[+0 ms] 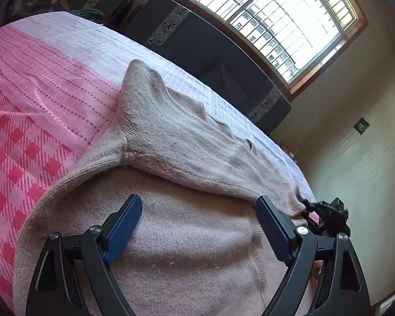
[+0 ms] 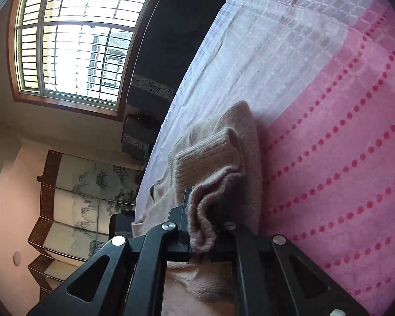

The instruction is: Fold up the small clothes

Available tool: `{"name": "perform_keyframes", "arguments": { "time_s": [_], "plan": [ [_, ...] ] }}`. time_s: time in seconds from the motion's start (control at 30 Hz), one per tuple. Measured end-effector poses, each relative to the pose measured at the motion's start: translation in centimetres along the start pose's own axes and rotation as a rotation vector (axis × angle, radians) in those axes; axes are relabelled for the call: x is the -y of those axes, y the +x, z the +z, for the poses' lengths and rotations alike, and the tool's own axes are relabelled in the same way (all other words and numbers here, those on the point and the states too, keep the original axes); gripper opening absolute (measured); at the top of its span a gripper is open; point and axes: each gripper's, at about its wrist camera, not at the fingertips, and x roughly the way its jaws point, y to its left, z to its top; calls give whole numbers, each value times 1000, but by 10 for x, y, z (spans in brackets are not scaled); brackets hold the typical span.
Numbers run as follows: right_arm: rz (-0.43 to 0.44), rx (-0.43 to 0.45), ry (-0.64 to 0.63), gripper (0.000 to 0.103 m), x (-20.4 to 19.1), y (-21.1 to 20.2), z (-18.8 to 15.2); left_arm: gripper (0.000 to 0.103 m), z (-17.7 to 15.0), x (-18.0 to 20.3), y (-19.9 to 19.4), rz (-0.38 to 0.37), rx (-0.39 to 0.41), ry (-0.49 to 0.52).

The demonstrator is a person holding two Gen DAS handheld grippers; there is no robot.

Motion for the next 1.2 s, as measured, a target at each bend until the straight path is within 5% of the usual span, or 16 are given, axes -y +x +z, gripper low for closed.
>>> {"name": "perform_keyframes", "arguments": {
  "time_s": [0.33,0.5,0.6,0.9,1.2],
  "plan": [
    [1,5,-49,9,4,-1,-3,88,44,-7,30,50,-23,-60],
    [8,9,-52,8,7,-2,-4,77,44,-29,0,122,213,-131],
    [-1,3,-64,8,5,0,-4,70,43,-49,-1,84,192,-191],
    [39,23,-27,9,11,-5,-4,70,36,-34,1,206,210,-149],
    [83,118,14,14,21,-23,-2,67,35,-34,2,233,220,-165]
  ]
}}
